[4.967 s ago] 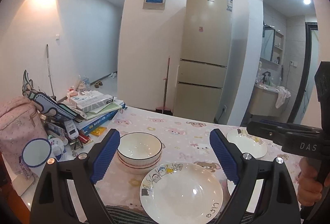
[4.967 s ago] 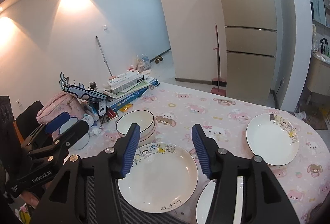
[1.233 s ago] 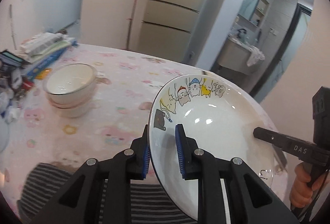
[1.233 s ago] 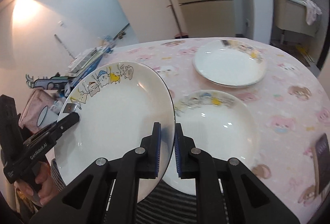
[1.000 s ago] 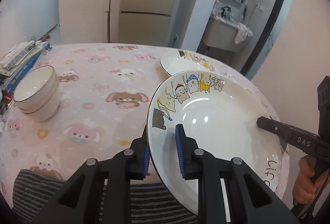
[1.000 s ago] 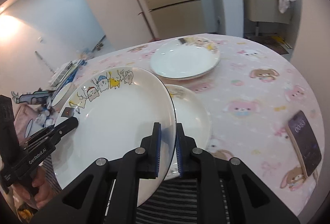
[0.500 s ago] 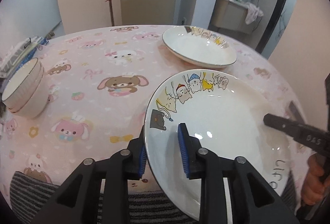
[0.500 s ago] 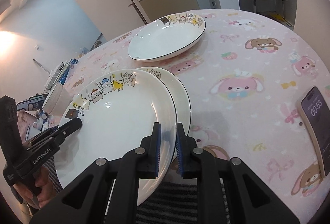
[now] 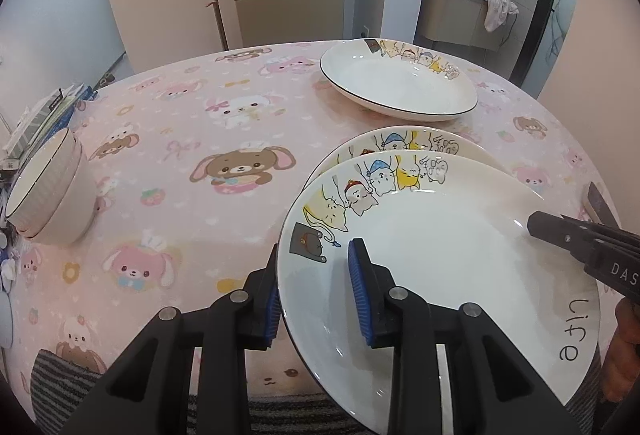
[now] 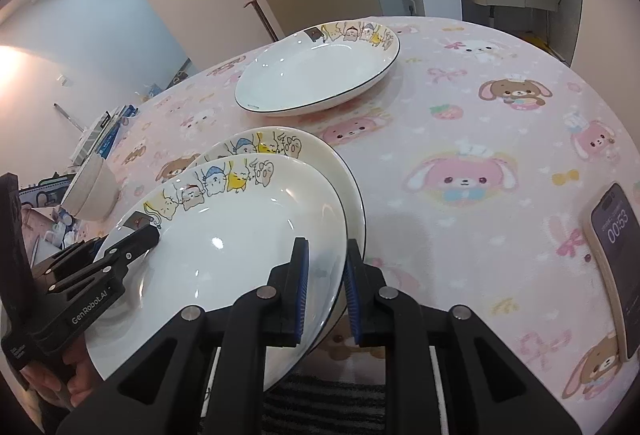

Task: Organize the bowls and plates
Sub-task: 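Lower the plate onto the other plate and open both tools, then raise both tools and move them toward the third cartoon-rim plate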

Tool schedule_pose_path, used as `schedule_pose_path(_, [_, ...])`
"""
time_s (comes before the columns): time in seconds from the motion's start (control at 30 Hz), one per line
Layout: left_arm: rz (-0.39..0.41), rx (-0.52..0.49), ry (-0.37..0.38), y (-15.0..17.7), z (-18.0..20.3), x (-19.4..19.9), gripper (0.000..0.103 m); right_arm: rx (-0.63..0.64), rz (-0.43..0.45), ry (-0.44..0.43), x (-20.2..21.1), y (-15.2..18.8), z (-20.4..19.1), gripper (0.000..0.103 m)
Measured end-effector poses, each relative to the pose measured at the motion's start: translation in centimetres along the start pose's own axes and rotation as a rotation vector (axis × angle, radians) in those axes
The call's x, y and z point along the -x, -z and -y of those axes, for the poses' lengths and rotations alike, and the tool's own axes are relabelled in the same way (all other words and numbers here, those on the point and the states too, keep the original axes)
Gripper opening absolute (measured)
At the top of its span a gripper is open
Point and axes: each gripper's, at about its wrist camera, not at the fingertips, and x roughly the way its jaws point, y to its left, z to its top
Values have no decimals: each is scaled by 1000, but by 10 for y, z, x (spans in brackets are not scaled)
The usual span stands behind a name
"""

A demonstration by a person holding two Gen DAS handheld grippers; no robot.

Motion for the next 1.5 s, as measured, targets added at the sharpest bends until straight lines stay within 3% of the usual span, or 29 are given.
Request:
schedule_pose_path(0.1, [13, -24, -153, 7, 12, -3, 32, 21, 1, 5, -3, 1, -3, 18])
schedule_pose_path(0.13, [28, -19, -171, 10, 15, -3, 32, 24, -7, -8, -4, 1, -5, 19])
schedule_pose_path(0.27, [28, -11, -122, 12, 11, -5, 32, 28, 14, 19, -2, 3, -3, 17])
schedule_pose_path(0.4, [25, -32, -129, 11, 13, -8, 32, 70, 37, 76, 0, 4, -11, 17])
schedule_pose_path(0.53, [28, -12, -93, 9, 9, -11, 32, 35, 30, 46, 0, 1, -5, 17])
schedule_pose_path(0.7, [48, -18, -82, 9, 14, -14, 32, 72, 66, 119, 4, 8, -14, 18])
schedule_pose_path(1.1, [66, 35, -29, 10, 4, -7, 33, 43, 40, 85, 4, 5, -2, 18])
schedule_pose_path(1.23, [98, 44, -45, 7, 0, 5, 53, 46, 15, 53, 4, 12, 3, 18])
schedule_pose_path(1.4, [132, 58, -42, -18, -18, 36, 53, -6, -30, -47, 8, 6, 21, 18])
schedule_pose_path(1.5, [182, 90, -14, -38, -28, 63, 53, 11, 27, -24, 32, -7, 21, 18])
